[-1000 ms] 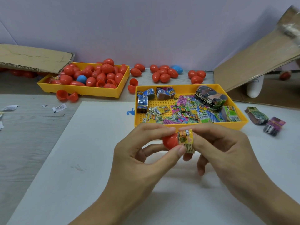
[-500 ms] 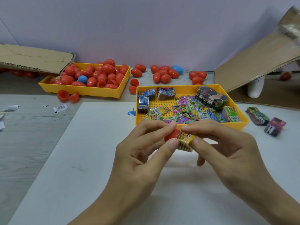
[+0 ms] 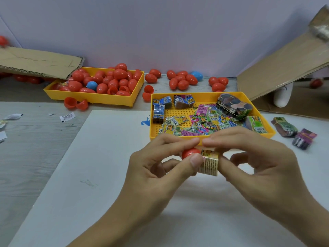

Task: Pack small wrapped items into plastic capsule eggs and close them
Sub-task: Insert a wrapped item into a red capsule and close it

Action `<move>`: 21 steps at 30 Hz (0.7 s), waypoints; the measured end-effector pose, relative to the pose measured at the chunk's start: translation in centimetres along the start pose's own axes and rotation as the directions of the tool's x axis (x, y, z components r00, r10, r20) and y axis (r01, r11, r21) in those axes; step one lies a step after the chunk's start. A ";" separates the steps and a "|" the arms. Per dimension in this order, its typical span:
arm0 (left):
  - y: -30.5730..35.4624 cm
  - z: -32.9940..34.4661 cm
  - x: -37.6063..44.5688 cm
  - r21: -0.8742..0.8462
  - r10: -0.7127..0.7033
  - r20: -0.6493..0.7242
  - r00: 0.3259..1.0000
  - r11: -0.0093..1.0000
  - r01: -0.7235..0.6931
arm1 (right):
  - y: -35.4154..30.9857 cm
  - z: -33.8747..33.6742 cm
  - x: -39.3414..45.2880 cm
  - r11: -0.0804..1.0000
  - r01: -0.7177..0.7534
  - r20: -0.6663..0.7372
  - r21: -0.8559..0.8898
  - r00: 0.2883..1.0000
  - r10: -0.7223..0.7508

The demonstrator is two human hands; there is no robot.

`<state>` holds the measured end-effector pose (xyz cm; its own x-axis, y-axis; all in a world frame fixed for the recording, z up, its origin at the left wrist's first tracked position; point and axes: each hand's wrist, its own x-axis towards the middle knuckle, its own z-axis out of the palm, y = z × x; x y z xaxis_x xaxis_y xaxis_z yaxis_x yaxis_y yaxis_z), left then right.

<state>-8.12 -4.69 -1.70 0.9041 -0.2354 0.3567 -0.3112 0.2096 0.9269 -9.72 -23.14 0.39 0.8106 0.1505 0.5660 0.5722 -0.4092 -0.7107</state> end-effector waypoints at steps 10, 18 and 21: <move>0.1 0.0 0.0 0.031 -0.014 0.069 0.997 0.999 0.012 | 0.1 -0.3 -0.1 0.974 0.118 -0.028 -0.193 0.992 -0.126; -0.2 0.0 -0.2 0.040 -0.011 0.054 0.998 0.999 0.009 | 0.2 -0.3 0.0 0.980 0.100 0.051 -0.171 0.994 -0.092; -0.4 0.0 -0.2 0.034 0.010 0.044 0.999 0.999 -0.011 | 0.3 -0.5 0.1 0.991 0.054 0.064 -0.121 0.997 -0.047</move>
<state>-8.19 -4.72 -2.11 0.8871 -0.2751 0.3706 -0.3311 0.1801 0.9263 -9.57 -23.66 0.45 0.7892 0.2264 0.5709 0.5960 -0.5067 -0.6229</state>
